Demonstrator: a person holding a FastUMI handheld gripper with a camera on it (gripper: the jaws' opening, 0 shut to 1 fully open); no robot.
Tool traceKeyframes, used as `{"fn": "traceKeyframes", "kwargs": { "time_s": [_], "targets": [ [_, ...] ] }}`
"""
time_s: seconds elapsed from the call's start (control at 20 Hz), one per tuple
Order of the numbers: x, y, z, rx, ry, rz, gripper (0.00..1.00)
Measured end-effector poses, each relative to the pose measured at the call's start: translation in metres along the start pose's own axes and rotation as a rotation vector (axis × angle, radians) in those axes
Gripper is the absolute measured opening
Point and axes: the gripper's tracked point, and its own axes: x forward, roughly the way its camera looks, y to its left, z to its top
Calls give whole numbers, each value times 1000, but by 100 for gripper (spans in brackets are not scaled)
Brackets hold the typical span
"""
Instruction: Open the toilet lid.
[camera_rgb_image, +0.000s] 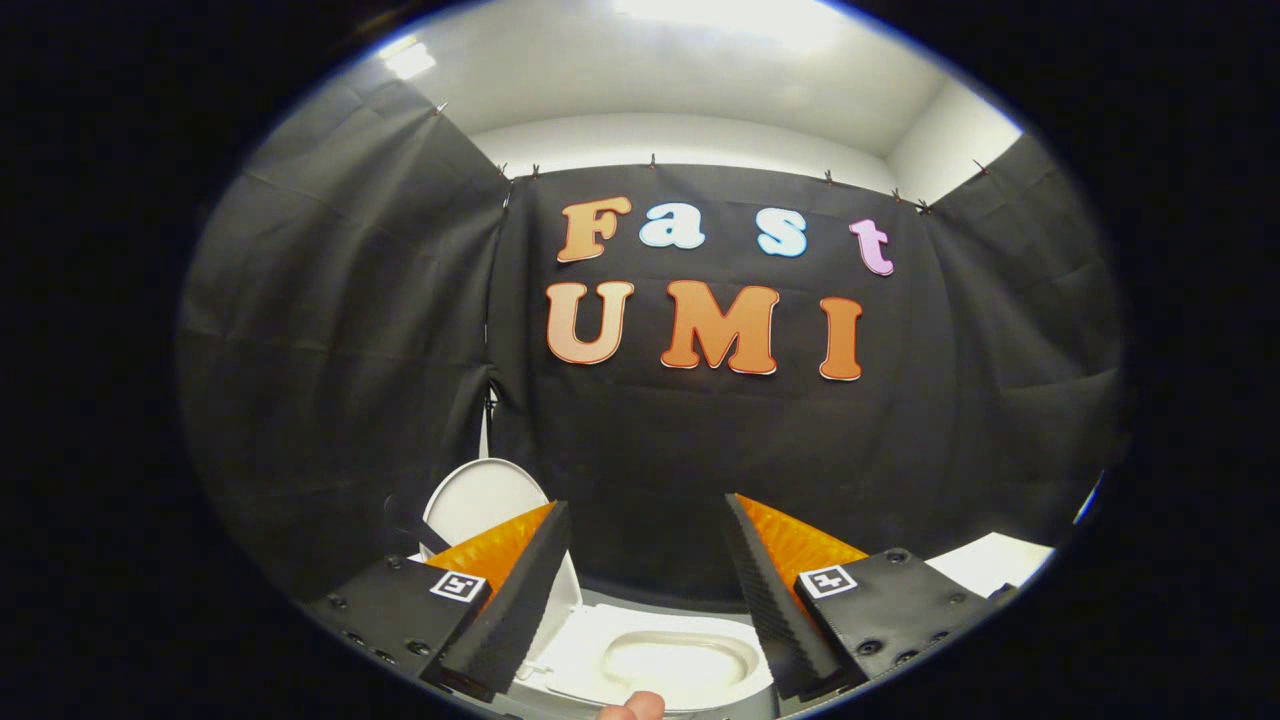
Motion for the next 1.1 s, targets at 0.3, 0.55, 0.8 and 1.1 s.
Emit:
{"fn": "traceKeyframes", "kwargs": {
  "time_s": [0.3, 0.55, 0.8, 1.1],
  "targets": [
    [-34, -34, -40, -59, 67, 6, 98],
    [-41, -24, -25, 11, -10, 76, 98],
    [-49, -25, -18, 42, -45, 70, 98],
    [-50, -20, -16, 60, -52, 84, 98]
  ]
}}
